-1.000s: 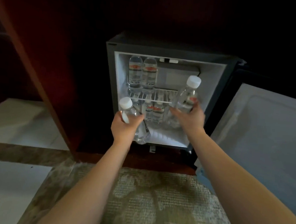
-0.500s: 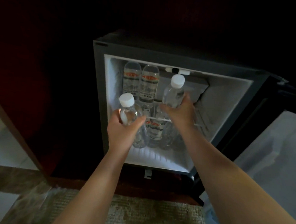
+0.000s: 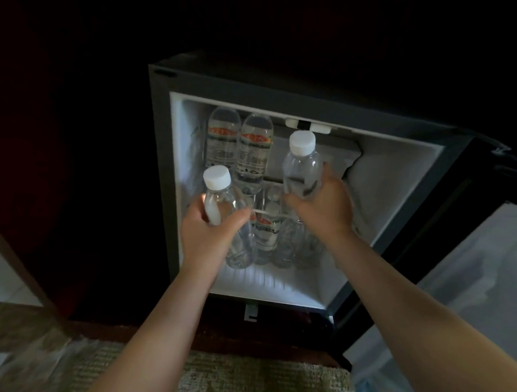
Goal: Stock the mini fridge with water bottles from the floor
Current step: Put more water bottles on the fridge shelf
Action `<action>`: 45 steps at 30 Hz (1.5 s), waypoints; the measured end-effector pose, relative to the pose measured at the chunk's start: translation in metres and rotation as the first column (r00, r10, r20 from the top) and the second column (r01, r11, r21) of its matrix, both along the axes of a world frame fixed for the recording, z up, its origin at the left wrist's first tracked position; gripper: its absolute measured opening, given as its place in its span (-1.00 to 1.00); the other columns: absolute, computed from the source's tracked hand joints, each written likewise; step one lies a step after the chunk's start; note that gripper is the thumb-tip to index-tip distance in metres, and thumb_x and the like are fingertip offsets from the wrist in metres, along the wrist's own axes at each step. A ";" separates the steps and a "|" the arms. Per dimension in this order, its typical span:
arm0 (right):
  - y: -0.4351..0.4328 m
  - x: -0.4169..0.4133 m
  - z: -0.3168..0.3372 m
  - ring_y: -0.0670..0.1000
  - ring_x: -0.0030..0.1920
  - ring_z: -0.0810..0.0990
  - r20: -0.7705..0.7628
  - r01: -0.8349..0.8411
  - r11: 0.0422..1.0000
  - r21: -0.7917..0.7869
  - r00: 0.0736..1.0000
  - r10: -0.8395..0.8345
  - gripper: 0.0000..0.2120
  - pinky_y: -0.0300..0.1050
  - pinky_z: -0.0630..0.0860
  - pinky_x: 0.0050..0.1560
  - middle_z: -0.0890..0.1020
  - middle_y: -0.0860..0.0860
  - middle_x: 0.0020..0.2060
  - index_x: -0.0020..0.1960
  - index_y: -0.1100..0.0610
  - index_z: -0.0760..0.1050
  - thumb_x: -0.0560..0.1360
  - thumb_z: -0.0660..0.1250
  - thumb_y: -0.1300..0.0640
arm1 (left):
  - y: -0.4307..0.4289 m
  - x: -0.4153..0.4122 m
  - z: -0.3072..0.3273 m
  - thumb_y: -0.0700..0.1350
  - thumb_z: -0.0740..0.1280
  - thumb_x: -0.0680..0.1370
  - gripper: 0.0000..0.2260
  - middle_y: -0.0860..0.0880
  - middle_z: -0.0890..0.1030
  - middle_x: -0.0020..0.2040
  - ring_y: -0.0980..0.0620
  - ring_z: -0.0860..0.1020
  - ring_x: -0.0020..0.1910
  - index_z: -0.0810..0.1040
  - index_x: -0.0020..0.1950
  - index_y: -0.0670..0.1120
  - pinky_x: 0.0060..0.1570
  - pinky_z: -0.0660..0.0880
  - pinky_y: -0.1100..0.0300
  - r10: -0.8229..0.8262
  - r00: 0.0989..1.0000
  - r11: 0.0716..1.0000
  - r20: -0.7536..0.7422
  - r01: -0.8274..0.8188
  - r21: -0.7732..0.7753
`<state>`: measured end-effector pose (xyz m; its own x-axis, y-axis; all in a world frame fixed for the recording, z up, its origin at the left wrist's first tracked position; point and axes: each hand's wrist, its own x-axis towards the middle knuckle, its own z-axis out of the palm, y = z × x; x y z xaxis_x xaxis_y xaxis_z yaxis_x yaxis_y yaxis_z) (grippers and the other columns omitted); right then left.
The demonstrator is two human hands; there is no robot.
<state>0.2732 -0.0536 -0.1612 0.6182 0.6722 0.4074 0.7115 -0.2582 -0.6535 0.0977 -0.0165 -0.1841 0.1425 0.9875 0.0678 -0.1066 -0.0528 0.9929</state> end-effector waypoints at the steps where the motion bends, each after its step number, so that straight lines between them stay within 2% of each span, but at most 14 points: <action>1: -0.004 0.003 0.000 0.05 0.00 0.58 -0.017 0.000 1.000 0.005 1.000 0.000 -0.50 0.02 0.57 -0.02 0.60 -0.02 0.00 0.15 0.01 0.42 0.29 0.50 -0.08 | 0.000 0.000 0.001 -0.10 0.52 0.34 -0.72 0.07 0.61 -0.19 0.21 0.57 -0.24 0.56 0.00 -0.06 -0.25 0.40 0.31 -0.001 1.000 1.000 0.005 0.001 -0.007; 6: -0.022 0.016 0.007 -0.01 -0.02 0.54 -0.055 0.073 0.997 0.034 0.996 -0.071 -0.50 -0.11 0.48 -0.03 0.58 -0.05 -0.02 0.16 0.05 0.46 0.28 0.54 0.03 | -0.007 0.000 0.006 -0.10 0.51 0.35 -0.76 0.12 0.59 -0.24 0.41 0.53 -0.36 0.54 -0.06 0.03 -0.28 0.37 0.33 -0.009 1.000 1.000 0.016 0.010 -0.023; 10: -0.021 0.029 0.010 0.00 -0.03 0.60 -0.247 0.203 0.978 0.048 0.951 -0.186 -0.51 -0.21 0.45 -0.06 0.59 -0.06 -0.09 0.14 0.06 0.51 0.26 0.56 0.04 | -0.011 -0.001 0.009 -0.11 0.51 0.35 -0.77 0.11 0.59 -0.23 0.24 0.57 -0.25 0.53 -0.08 0.03 -0.20 0.47 0.22 -0.032 0.999 0.999 0.018 0.032 -0.018; 13: -0.015 0.040 0.020 -0.02 -0.06 0.57 -0.343 0.191 0.981 -0.029 0.920 -0.189 -0.51 -0.24 0.42 -0.10 0.57 -0.07 -0.10 0.14 0.07 0.52 0.27 0.57 0.04 | -0.012 -0.003 0.011 -0.10 0.51 0.35 -0.79 0.12 0.61 -0.25 0.21 0.58 -0.22 0.53 -0.13 0.08 -0.13 0.52 0.16 -0.037 0.999 0.999 0.016 0.037 0.001; 16: -0.006 0.048 0.022 0.02 -0.03 0.59 -0.381 0.158 0.985 -0.062 0.909 -0.170 -0.44 -0.17 0.50 -0.09 0.61 -0.02 -0.01 0.21 0.07 0.48 0.25 0.57 0.05 | -0.012 -0.003 0.011 -0.10 0.51 0.35 -0.79 0.17 0.63 -0.28 0.27 0.59 -0.26 0.52 -0.16 0.09 -0.17 0.49 0.20 -0.040 0.999 0.999 0.030 0.040 0.000; 22: 0.025 0.044 0.018 0.06 -0.01 0.61 -0.402 0.108 0.994 -0.018 0.909 -0.106 -0.37 -0.14 0.53 -0.10 0.62 0.03 0.02 0.24 0.11 0.44 0.24 0.57 0.01 | -0.009 -0.002 0.008 -0.11 0.52 0.35 -0.77 0.09 0.62 -0.20 0.15 0.60 -0.17 0.53 -0.10 0.07 -0.13 0.51 0.17 -0.040 0.998 0.998 0.052 0.042 -0.037; 25: 0.039 0.040 0.012 0.07 0.08 0.60 -0.444 0.113 0.993 0.028 0.892 -0.089 -0.31 -0.03 0.56 0.10 0.62 0.05 0.10 0.28 0.11 0.41 0.24 0.58 -0.03 | -0.006 -0.002 0.007 -0.11 0.51 0.35 -0.78 0.11 0.62 -0.23 0.17 0.59 -0.21 0.55 -0.10 0.06 -0.18 0.50 0.20 -0.040 0.997 0.998 0.060 0.043 -0.052; 28: 0.044 0.041 0.011 0.09 0.11 0.59 -0.487 0.120 0.991 0.060 0.870 -0.076 -0.31 0.04 0.56 0.14 0.60 0.07 0.13 0.29 0.12 0.38 0.25 0.59 0.02 | -0.005 -0.002 0.007 -0.12 0.51 0.35 -0.79 0.10 0.61 -0.23 0.19 0.59 -0.23 0.55 -0.10 0.04 -0.23 0.46 0.24 -0.042 0.997 0.998 0.057 0.045 -0.052; 30: 0.043 0.042 0.012 0.08 0.10 0.60 -0.521 0.098 0.993 0.067 0.852 -0.049 -0.27 0.06 0.56 0.15 0.61 0.06 0.10 0.28 0.10 0.40 0.19 0.60 0.03 | -0.003 -0.003 0.006 -0.11 0.52 0.35 -0.79 0.09 0.62 -0.22 0.18 0.59 -0.22 0.55 -0.10 0.04 -0.22 0.46 0.25 -0.043 0.998 0.998 0.049 0.045 -0.047; 32: 0.041 0.047 0.011 0.07 0.04 0.64 -0.557 0.083 0.994 0.071 0.830 -0.029 -0.26 0.10 0.58 0.13 0.65 0.02 0.02 0.18 0.04 0.46 0.05 0.62 0.00 | -0.001 -0.004 0.004 -0.10 0.52 0.34 -0.76 0.07 0.63 -0.19 0.15 0.60 -0.19 0.56 -0.05 -0.01 -0.20 0.48 0.23 -0.042 0.998 0.998 0.038 0.044 -0.044; 34: 0.035 0.049 0.009 0.08 -0.01 0.66 -0.568 0.064 0.995 0.079 0.823 -0.008 -0.42 0.16 0.59 0.10 0.68 0.02 -0.06 0.01 -0.02 0.49 0.05 0.62 0.07 | 0.001 -0.006 0.003 -0.09 0.52 0.34 -0.72 0.03 0.64 -0.14 0.11 0.61 -0.16 0.57 0.00 -0.04 -0.16 0.51 0.18 -0.048 0.999 0.998 0.024 0.049 -0.045; 36: 0.028 0.049 0.010 0.11 -0.03 0.67 -0.566 0.060 0.995 0.084 0.824 -0.001 -0.54 0.19 0.59 0.08 0.68 0.05 -0.08 -0.06 -0.02 0.50 0.12 0.61 0.19 | 0.001 -0.007 0.003 -0.09 0.53 0.33 -0.72 0.03 0.64 -0.13 0.11 0.61 -0.15 0.57 0.00 -0.02 -0.16 0.51 0.19 -0.051 0.998 0.997 0.034 0.053 -0.058; 42: 0.015 0.053 0.014 0.13 -0.02 0.66 -0.584 -0.053 0.996 0.073 0.807 0.086 -0.50 0.22 0.58 0.08 0.67 0.08 -0.05 0.12 0.10 0.49 0.25 0.54 0.34 | -0.001 -0.007 0.003 -0.12 0.53 0.33 -0.76 0.07 0.63 -0.19 0.20 0.59 -0.22 0.55 -0.08 0.02 -0.22 0.45 0.28 -0.061 0.997 0.995 0.055 0.065 -0.076; 45: 0.010 0.053 0.016 0.09 -0.05 0.65 -0.596 -0.074 0.993 0.091 0.795 0.114 -0.50 0.12 0.59 0.06 0.65 0.05 -0.08 0.15 0.12 0.47 0.28 0.51 0.40 | -0.003 -0.006 0.002 -0.11 0.54 0.31 -0.73 0.07 0.63 -0.19 0.16 0.60 -0.19 0.56 -0.05 0.01 -0.20 0.46 0.24 -0.053 0.998 0.995 0.041 0.056 -0.077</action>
